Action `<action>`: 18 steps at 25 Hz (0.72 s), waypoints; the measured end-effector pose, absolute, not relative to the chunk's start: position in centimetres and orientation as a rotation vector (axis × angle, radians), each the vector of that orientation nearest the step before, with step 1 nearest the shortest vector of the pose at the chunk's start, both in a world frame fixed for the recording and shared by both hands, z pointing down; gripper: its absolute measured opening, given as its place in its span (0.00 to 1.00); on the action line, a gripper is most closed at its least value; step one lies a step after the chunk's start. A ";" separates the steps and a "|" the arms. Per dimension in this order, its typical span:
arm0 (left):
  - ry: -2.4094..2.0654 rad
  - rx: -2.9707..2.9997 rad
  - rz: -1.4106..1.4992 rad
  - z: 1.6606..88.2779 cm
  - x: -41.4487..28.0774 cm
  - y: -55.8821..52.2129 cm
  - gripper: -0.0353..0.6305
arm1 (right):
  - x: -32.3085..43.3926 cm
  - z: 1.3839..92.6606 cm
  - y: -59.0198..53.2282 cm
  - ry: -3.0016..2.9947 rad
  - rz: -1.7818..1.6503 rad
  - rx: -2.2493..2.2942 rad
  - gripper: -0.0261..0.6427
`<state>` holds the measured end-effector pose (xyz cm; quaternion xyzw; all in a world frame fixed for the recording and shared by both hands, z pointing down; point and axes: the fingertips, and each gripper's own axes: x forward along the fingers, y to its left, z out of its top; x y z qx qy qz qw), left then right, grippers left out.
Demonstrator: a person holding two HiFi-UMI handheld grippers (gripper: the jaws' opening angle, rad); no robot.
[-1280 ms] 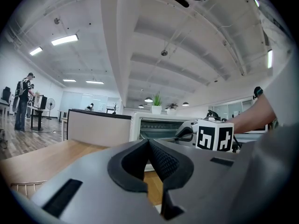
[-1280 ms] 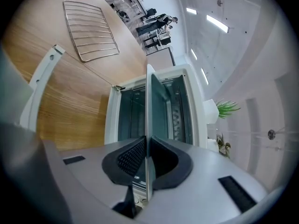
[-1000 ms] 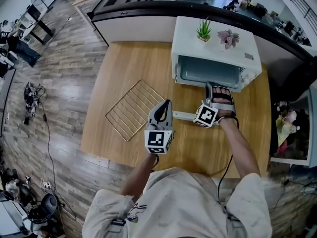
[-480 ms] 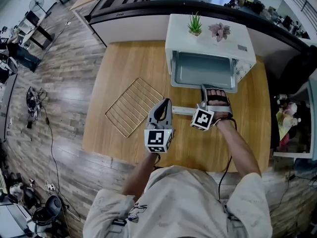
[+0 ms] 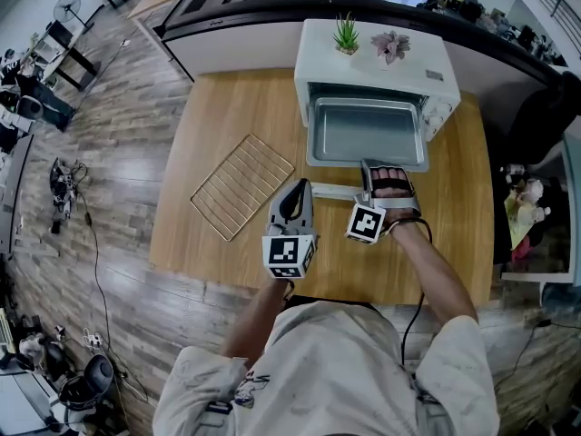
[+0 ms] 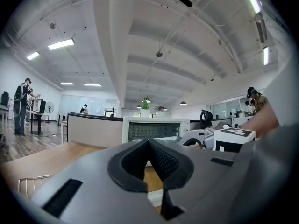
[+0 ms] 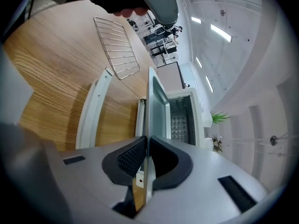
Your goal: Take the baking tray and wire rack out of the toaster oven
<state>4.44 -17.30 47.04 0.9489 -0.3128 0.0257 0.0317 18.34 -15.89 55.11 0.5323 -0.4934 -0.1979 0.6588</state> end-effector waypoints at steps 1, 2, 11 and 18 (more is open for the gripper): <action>-0.963 2.923 0.080 47.0 4.4 -17.0 0.08 | 18.2 55.4 -15.5 -1.128 -0.436 1.207 0.12; -0.963 2.922 0.081 47.0 4.4 -16.7 0.08 | 18.0 55.6 -15.1 -1.137 -0.423 1.207 0.13; -0.958 2.908 0.106 47.9 4.0 -14.2 0.08 | 16.8 57.5 -11.7 -1.167 -0.401 1.160 0.14; -0.918 2.924 0.107 47.8 4.9 -12.3 0.07 | 17.6 57.5 -9.2 -1.155 -0.376 1.180 0.14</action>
